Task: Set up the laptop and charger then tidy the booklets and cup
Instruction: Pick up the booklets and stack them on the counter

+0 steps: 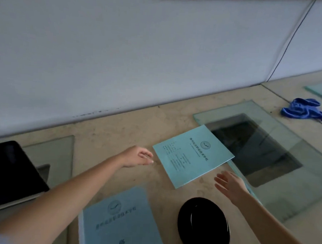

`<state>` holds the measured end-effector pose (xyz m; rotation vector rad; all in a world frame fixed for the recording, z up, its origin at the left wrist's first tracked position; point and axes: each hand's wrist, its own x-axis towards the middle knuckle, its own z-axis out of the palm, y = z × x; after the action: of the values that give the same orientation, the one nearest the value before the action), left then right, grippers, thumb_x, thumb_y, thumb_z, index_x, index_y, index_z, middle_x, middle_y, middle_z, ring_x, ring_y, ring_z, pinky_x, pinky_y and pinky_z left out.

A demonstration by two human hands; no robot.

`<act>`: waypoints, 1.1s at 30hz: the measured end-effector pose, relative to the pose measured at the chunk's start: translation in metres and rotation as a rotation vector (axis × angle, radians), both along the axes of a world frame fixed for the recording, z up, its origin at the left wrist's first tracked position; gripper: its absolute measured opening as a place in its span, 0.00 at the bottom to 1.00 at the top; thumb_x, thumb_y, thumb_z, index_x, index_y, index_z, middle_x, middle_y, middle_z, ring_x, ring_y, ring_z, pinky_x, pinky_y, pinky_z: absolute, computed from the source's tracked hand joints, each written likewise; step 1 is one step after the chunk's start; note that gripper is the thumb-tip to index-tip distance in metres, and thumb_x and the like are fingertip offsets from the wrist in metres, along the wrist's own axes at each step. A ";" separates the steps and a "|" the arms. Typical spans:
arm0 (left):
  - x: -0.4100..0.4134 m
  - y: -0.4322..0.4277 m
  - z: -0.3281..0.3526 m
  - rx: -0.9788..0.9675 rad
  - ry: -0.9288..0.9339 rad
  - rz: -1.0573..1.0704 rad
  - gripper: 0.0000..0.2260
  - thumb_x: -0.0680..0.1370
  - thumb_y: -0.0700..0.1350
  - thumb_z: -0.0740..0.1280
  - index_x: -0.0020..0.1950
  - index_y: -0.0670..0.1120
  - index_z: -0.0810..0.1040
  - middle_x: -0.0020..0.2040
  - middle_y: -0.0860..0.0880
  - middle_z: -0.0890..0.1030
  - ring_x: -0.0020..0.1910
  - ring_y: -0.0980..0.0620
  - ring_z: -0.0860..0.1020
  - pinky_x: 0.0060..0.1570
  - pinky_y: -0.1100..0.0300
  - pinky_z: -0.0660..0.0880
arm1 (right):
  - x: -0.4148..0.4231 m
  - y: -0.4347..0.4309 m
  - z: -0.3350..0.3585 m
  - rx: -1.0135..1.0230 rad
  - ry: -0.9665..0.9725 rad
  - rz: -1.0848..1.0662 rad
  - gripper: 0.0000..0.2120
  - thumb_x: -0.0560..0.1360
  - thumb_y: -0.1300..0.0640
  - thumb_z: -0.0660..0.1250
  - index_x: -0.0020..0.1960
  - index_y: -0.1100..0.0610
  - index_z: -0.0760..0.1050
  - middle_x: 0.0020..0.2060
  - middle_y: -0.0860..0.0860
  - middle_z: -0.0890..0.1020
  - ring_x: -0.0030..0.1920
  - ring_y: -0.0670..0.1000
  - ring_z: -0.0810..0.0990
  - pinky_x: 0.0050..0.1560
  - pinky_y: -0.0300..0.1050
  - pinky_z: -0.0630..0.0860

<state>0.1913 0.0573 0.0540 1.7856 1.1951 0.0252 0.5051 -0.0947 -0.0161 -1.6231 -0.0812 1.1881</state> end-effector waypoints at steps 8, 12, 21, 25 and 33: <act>0.111 0.108 -0.061 0.044 0.024 0.024 0.22 0.71 0.46 0.74 0.63 0.41 0.76 0.58 0.41 0.81 0.59 0.46 0.79 0.57 0.60 0.71 | 0.048 0.033 -0.038 -0.033 0.030 0.015 0.08 0.76 0.61 0.64 0.54 0.60 0.78 0.45 0.54 0.84 0.43 0.52 0.82 0.54 0.51 0.76; 0.130 0.134 -0.090 0.127 0.177 0.072 0.25 0.69 0.55 0.73 0.62 0.43 0.77 0.58 0.44 0.81 0.57 0.47 0.79 0.58 0.57 0.73 | 0.055 0.048 -0.036 -0.019 0.009 0.002 0.07 0.76 0.62 0.65 0.52 0.56 0.78 0.44 0.54 0.84 0.44 0.53 0.82 0.53 0.50 0.77; 0.151 0.133 -0.107 0.063 0.207 0.094 0.24 0.71 0.54 0.71 0.64 0.45 0.74 0.61 0.45 0.78 0.58 0.45 0.77 0.54 0.55 0.72 | 0.038 0.056 -0.046 -0.031 -0.201 0.077 0.05 0.77 0.62 0.64 0.48 0.57 0.78 0.43 0.54 0.82 0.41 0.52 0.79 0.47 0.48 0.74; 0.151 0.120 -0.094 -0.160 0.084 0.016 0.17 0.75 0.46 0.69 0.62 0.42 0.76 0.59 0.42 0.80 0.51 0.45 0.80 0.54 0.49 0.76 | 0.021 0.055 -0.048 0.032 -0.231 0.087 0.10 0.76 0.62 0.64 0.55 0.50 0.75 0.50 0.49 0.85 0.51 0.52 0.83 0.54 0.51 0.79; 0.106 0.090 -0.052 -0.208 0.070 0.043 0.16 0.78 0.39 0.64 0.65 0.40 0.71 0.61 0.41 0.78 0.53 0.45 0.78 0.48 0.56 0.75 | -0.012 0.060 -0.026 0.106 -0.082 0.063 0.13 0.79 0.64 0.59 0.56 0.49 0.74 0.47 0.47 0.85 0.42 0.48 0.85 0.36 0.45 0.80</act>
<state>0.2978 0.1470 0.0017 1.5905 1.2384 -0.1327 0.4928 -0.0345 -0.0420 -1.5853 -0.2449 1.1457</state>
